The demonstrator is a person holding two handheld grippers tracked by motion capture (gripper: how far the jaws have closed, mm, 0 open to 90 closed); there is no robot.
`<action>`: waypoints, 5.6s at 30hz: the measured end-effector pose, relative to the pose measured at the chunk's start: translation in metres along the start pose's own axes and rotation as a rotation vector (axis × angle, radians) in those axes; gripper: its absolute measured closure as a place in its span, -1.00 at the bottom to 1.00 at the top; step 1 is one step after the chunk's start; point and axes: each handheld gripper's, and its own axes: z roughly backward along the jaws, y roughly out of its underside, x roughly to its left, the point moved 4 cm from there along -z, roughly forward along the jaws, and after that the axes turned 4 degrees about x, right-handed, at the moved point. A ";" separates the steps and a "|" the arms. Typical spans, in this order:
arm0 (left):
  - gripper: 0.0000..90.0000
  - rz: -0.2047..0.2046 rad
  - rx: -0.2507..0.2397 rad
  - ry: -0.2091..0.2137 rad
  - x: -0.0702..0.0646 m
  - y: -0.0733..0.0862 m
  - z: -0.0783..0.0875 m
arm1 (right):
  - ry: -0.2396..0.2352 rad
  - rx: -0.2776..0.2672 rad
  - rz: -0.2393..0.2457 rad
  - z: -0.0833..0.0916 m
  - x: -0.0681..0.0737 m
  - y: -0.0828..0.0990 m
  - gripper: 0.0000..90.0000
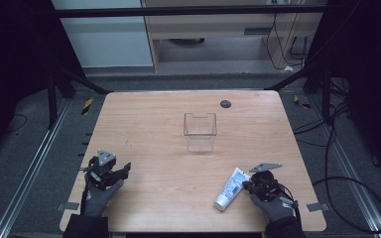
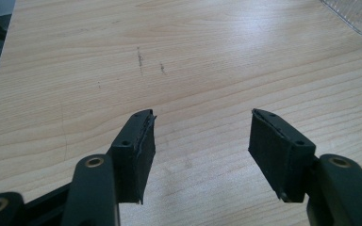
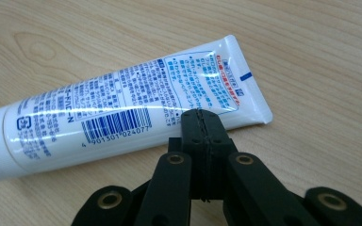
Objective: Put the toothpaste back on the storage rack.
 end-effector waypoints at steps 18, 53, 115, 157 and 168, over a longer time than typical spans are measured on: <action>-0.12 -0.004 0.002 -0.001 -0.001 0.000 -0.001 | -0.010 -0.021 0.000 -0.015 0.002 -0.018 1.00; -0.12 -0.004 0.005 0.001 0.000 0.000 -0.001 | -0.052 -0.014 0.098 -0.037 0.030 -0.040 0.97; -0.16 -0.016 0.018 0.006 0.000 0.000 -0.004 | -0.011 0.164 0.165 -0.029 0.071 -0.055 -0.15; -0.16 -0.017 0.022 0.009 -0.001 0.000 -0.005 | -0.020 0.225 0.122 -0.027 0.068 -0.055 0.53; -0.16 -0.018 0.022 0.010 -0.001 0.000 -0.005 | -0.090 0.129 0.090 0.005 0.056 -0.063 0.62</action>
